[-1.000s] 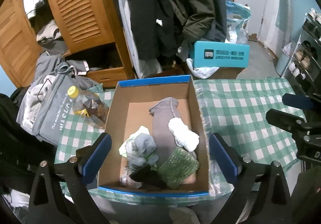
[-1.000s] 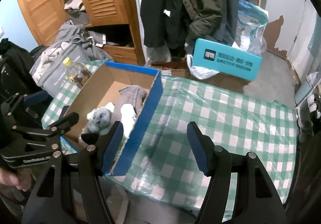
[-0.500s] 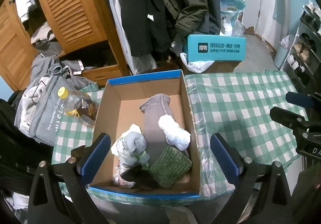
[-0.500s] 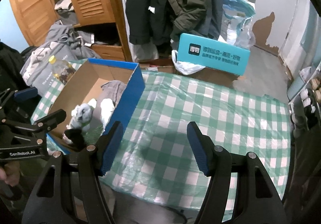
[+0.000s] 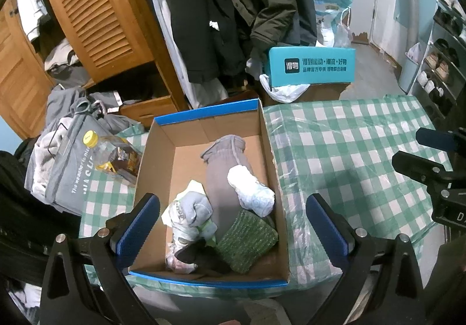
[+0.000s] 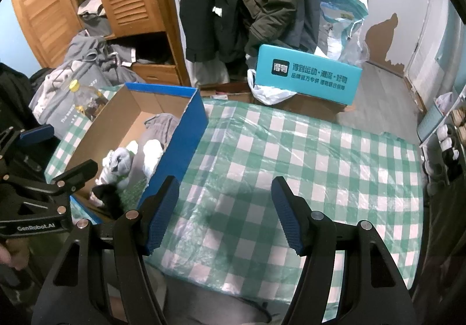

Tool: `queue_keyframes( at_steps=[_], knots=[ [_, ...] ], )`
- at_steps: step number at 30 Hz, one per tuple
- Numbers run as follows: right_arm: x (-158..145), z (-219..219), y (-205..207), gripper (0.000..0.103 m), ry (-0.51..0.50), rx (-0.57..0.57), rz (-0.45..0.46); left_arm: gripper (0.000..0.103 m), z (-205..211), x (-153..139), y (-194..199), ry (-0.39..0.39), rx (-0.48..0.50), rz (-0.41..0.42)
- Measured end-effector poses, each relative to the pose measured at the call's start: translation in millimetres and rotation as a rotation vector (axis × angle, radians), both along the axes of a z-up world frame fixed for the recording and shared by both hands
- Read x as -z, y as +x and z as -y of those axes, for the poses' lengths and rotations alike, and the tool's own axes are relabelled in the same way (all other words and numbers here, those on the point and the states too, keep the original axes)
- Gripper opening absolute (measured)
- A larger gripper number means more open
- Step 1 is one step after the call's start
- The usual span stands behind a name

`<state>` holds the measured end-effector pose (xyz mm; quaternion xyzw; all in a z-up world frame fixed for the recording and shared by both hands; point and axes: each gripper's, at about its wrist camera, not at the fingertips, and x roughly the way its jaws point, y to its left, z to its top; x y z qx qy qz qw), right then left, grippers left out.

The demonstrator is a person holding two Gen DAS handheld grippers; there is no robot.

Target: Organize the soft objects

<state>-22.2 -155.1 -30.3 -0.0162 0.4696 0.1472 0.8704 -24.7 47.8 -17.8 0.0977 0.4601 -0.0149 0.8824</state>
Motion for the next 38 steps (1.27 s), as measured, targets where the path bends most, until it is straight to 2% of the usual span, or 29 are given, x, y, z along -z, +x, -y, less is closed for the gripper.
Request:
queue_keyframes(
  at_steps=[38],
  knots=[
    [0.6, -4.4, -5.0, 0.065, -0.009, 0.001, -0.006, 0.101, 1.1, 6.6, -0.3, -0.019, 0.022, -0.019]
  ],
)
